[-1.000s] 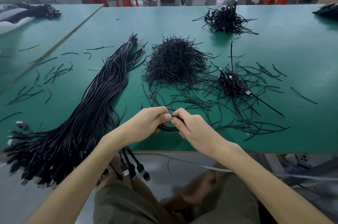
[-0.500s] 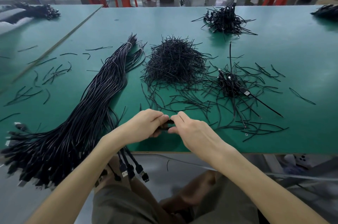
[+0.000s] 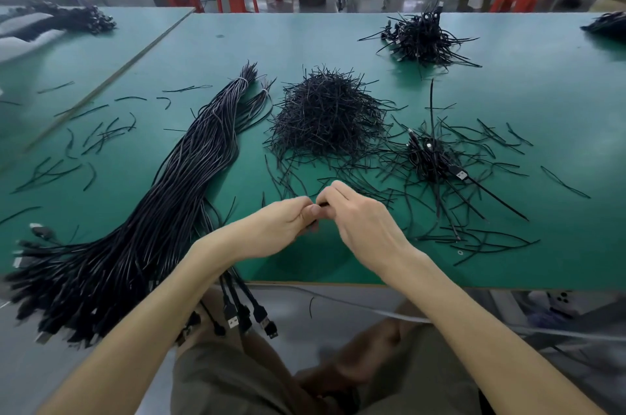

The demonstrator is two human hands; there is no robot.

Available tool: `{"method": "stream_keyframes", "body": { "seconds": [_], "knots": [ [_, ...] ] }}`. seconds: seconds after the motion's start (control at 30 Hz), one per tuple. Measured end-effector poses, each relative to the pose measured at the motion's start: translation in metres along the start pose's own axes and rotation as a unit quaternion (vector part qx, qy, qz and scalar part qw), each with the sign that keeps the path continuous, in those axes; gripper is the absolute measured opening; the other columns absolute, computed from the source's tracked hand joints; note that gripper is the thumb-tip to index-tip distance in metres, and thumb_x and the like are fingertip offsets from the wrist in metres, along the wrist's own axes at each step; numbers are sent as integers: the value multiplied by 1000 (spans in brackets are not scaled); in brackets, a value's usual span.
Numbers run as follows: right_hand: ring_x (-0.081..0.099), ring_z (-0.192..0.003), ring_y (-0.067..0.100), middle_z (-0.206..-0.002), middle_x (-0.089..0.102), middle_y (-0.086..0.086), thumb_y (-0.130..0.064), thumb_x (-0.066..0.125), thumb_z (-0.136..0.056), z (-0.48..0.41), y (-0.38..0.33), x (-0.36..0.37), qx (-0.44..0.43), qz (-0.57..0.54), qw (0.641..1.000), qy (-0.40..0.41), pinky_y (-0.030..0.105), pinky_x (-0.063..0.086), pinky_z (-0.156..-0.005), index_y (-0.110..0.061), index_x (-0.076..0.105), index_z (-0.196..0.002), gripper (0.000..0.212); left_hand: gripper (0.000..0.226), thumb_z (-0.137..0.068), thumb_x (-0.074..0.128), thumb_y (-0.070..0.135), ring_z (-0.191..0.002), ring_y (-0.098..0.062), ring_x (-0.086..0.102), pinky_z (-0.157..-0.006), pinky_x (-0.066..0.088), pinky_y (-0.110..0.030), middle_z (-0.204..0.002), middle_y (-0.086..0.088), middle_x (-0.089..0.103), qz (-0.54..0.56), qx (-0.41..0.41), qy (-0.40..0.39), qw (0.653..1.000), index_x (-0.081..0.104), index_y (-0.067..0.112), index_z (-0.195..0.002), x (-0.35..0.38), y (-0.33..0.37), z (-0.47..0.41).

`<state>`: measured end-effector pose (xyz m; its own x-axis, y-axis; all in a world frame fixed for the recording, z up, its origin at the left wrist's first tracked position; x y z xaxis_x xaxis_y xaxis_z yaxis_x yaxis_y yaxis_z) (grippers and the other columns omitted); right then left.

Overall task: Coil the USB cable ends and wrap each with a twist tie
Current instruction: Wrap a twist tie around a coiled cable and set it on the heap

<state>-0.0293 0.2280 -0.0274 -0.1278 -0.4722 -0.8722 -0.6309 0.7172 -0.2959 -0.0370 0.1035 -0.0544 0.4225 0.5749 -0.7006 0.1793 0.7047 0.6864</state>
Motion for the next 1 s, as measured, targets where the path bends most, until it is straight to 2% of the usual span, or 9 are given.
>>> {"method": "stream_keyframes", "body": {
  "seconds": [0.07,0.13,0.23,0.33,0.47,0.6,0.77,0.87,1.0],
  "knots": [
    [62,-82,24,-103,64,5,-20,63,-100,-8,5,0,14,-19,999,49,39,53,-68,-7,65,-111,18,31,-110,31,39,-80,-21,59,-72,47,-37,-93,-2,63,-71,-34,50,996,45,26,-85,-7,-11,-11],
    [61,-102,25,-117,63,8,-24,67,-96,-11,13,3,51,9,995,90,38,50,-87,-5,60,-128,39,35,-111,30,39,-72,-18,54,-62,42,-34,-84,0,59,-63,-56,147,986,42,25,-82,-20,-17,-18],
    [49,-124,28,-134,52,12,-33,73,-90,-8,28,8,135,84,981,110,39,37,-103,-4,50,-140,63,40,-112,28,37,-52,-12,31,-45,27,-22,-63,11,37,194,-70,262,943,38,19,-77,-44,-33,-24],
    [46,-124,32,-133,49,14,-35,80,-83,-5,36,7,175,79,972,139,42,35,-103,-3,49,-136,69,36,-112,30,36,-48,-11,19,-38,20,-21,-61,9,25,362,-59,274,889,36,23,-79,-46,-40,-32],
    [45,-110,24,-122,47,10,-34,85,-79,-4,44,6,197,-43,967,153,39,40,-99,-2,44,-135,76,37,-111,31,39,-50,-13,16,-39,18,-23,-64,7,22,392,-45,269,878,33,25,-77,-27,-42,-39],
    [38,-102,13,-118,41,-1,-34,85,-78,-2,51,8,216,-147,953,156,23,36,-96,-4,34,-145,89,38,-110,33,41,-47,-12,17,-38,20,-22,-61,9,24,440,-36,303,845,35,24,-76,-25,-49,-39],
    [37,-108,14,-105,50,-6,-41,81,-79,-7,48,23,161,-107,979,70,27,30,-97,-18,69,-99,33,40,-110,32,41,-46,-13,17,-38,20,-22,-60,9,23,445,-20,320,836,34,22,-75,-26,-48,-35],
    [36,-108,13,-100,51,-11,-37,77,-85,-8,48,31,167,-103,980,21,26,19,-88,-27,69,-88,13,41,-111,32,40,-46,-11,18,-38,20,-23,-60,10,24,430,-20,313,847,33,22,-75,-26,-45,-35],
    [40,-104,17,-100,53,-7,-28,68,-95,-8,46,33,152,-32,988,21,28,18,-84,-19,67,-89,10,39,-111,30,41,-48,-10,20,-40,21,-22,-60,11,27,375,-23,296,878,33,21,-78,-22,-38,-37]
  ]
}}
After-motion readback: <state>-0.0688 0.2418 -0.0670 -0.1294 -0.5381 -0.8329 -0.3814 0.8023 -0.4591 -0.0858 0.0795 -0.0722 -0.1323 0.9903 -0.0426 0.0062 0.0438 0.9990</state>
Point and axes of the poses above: each hand's wrist, its own z-axis away from the middle knuckle, its own x-axis out of the palm, y = z × x, the point moved 7 cm from there along -z, towards the middle knuckle
